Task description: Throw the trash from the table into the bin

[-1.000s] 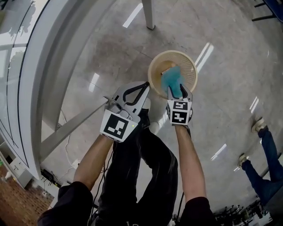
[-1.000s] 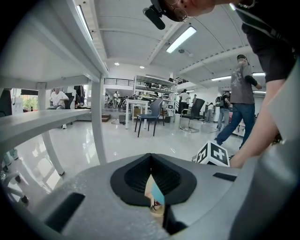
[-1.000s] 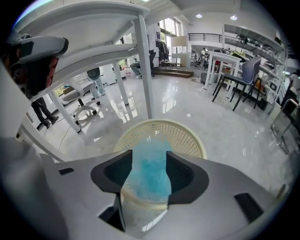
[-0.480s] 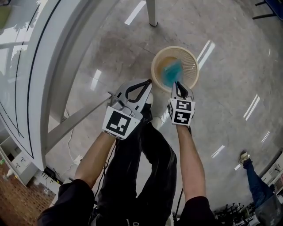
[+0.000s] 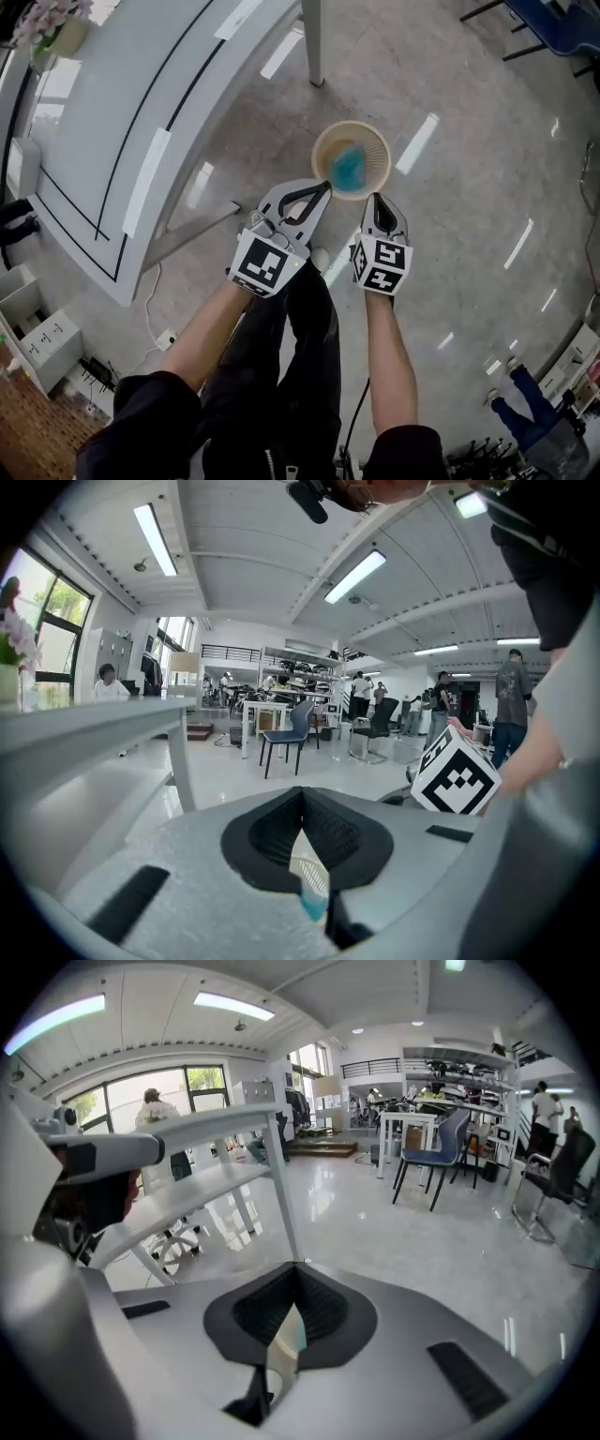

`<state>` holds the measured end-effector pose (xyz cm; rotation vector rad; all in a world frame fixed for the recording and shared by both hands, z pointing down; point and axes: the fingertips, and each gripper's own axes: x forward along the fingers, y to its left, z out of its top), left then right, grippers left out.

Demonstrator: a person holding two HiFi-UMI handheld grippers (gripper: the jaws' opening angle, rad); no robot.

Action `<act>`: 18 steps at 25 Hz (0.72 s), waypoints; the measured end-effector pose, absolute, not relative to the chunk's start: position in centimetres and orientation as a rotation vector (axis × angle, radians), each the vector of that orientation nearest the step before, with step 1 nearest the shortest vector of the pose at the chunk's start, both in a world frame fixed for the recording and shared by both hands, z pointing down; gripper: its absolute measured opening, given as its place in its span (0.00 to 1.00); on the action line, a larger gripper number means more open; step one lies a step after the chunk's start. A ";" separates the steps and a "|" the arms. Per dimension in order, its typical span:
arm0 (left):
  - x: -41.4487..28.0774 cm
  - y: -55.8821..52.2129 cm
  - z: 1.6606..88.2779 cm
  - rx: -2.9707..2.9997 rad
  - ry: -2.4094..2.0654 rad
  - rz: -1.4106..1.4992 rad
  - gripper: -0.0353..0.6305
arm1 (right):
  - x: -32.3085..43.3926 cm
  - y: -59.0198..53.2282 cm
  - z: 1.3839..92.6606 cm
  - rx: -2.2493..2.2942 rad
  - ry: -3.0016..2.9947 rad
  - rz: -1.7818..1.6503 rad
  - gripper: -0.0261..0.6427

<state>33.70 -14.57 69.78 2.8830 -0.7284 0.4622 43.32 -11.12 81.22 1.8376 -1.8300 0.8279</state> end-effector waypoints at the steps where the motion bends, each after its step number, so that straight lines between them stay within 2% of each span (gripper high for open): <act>1: 33.8 -14.1 67.8 2.882 -0.735 0.457 0.06 | 43.2 -10.7 78.7 1.850 -1.842 0.828 0.06; 8: 31.5 -12.9 54.3 2.863 -0.826 0.403 0.06 | 40.0 -10.4 61.2 1.860 -1.983 0.686 0.06; 18: 19.7 -10.7 42.6 2.794 -1.066 0.333 0.06 | 26.5 -8.5 45.5 1.718 -2.267 0.552 0.06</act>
